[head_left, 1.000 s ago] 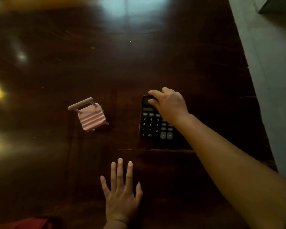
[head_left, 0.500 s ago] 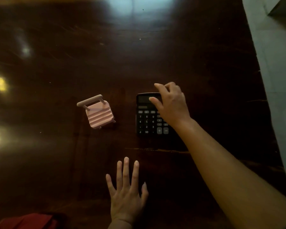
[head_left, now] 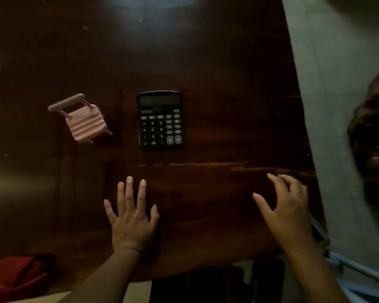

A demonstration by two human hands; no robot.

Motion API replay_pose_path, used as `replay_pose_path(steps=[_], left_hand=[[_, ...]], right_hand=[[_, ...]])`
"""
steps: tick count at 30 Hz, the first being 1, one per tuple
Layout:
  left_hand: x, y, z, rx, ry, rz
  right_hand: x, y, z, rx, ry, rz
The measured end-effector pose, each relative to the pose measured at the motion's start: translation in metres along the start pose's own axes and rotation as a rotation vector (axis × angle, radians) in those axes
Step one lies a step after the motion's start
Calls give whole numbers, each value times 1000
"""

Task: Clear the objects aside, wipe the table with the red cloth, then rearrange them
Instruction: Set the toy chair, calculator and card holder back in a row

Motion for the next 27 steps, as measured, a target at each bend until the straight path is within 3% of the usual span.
replay_pose_path(steps=[5,9,16,27], left_hand=[[0,0,0,-2,-1,2],[0,0,0,1,-4,-2],[0,0,-1,-10,-9,1],[-1,2,-5,2,-43,-14]], right_hand=[[-32,-56,14,-71,45,-148],[-41,-73,8,61,117,-218],[-15,-50,3,76,29,-17],[138,82,1,-34,70,438]])
Point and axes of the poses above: each hand's wrist, its own x-axis towards the middle knuckle, its own z-axis out of the back of the hand, y = z × x, the point moved 2 cm from there along x, towards the middle knuckle, and after that the axes turned 1 degree about -y, right-handed, at the moved point
